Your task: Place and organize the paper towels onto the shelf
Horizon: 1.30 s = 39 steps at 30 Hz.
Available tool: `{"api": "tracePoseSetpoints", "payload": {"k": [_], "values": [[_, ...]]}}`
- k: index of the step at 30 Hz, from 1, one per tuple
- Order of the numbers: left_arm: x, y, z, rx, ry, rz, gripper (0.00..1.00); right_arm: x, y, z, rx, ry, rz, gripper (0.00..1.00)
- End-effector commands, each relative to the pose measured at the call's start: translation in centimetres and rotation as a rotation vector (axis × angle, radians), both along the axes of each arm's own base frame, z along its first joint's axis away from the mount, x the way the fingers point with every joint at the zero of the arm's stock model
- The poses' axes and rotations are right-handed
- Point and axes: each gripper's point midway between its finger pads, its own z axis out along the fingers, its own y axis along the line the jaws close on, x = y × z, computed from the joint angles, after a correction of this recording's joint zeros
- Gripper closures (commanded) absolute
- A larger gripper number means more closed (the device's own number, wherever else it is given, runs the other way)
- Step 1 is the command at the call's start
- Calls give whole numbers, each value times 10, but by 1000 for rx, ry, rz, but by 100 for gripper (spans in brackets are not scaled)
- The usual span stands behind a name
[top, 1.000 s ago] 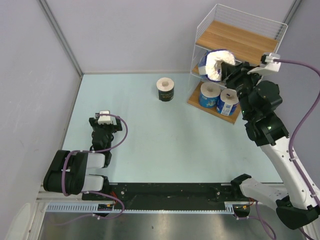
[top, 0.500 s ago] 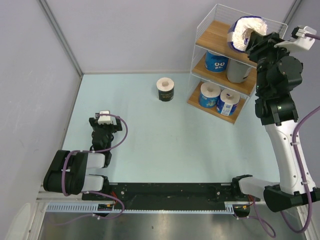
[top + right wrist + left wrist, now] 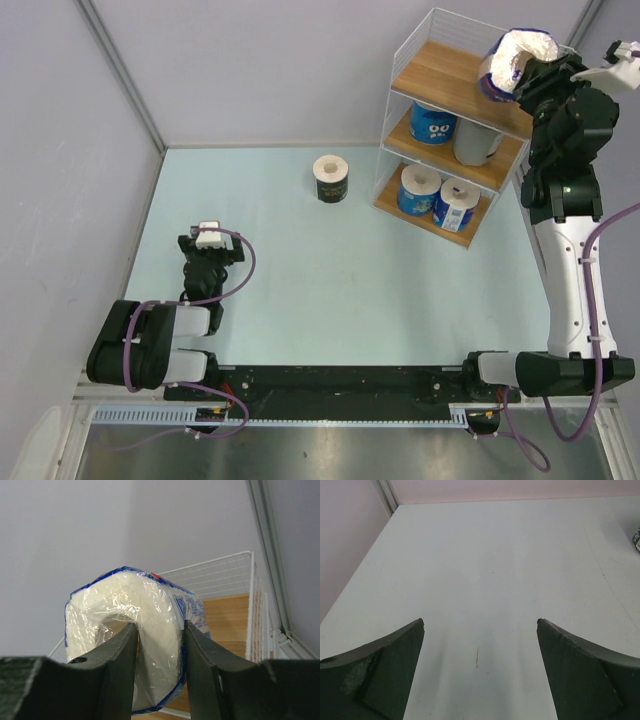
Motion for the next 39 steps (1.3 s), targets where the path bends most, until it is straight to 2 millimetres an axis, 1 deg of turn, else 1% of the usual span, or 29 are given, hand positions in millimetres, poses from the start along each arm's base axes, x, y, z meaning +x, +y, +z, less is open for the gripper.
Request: {"api": "tracePoseSetpoints", "payload": {"k": [1,4,5,8,11,14,17,18,23,27,28,29,31,35,39], "values": [[7,-4,18,-17,-57,-17,0,-5,-17,30,47,-99,-5,72],[7,-4,18,-17,-57,-17,0,6,-24,22,65,-75,0,72],[7,-4,18,-17,-57,-17,0,8,-27,22,75,-78,5,72],[7,-4,18,-17,-57,-17,0,16,-30,14,92,-61,24,72],[7,-4,18,-17,-57,-17,0,20,-31,10,96,-50,31,72],[7,-4,18,-17,-57,-17,0,21,-32,10,98,-50,37,72],[7,-4,18,-17,-58,-17,0,19,-33,12,99,-57,38,72],[7,-4,18,-19,-59,-17,0,15,-33,16,98,-68,41,72],[7,-4,18,-17,-57,-17,0,7,-31,21,92,-80,47,72],[7,-4,18,-17,-57,-17,0,-4,-29,24,96,-93,54,72],[7,-4,18,-17,-57,-17,0,-10,-28,28,95,-105,56,72],[7,-4,18,-17,-55,-17,0,-11,-27,23,104,-98,58,72],[7,-4,18,-17,-58,-17,0,-19,-27,27,105,-115,57,72],[7,-4,18,-17,-57,-17,0,-21,-28,24,98,-111,50,71],[7,-4,18,-17,-57,-19,0,-17,-27,19,97,-91,52,70]]}}
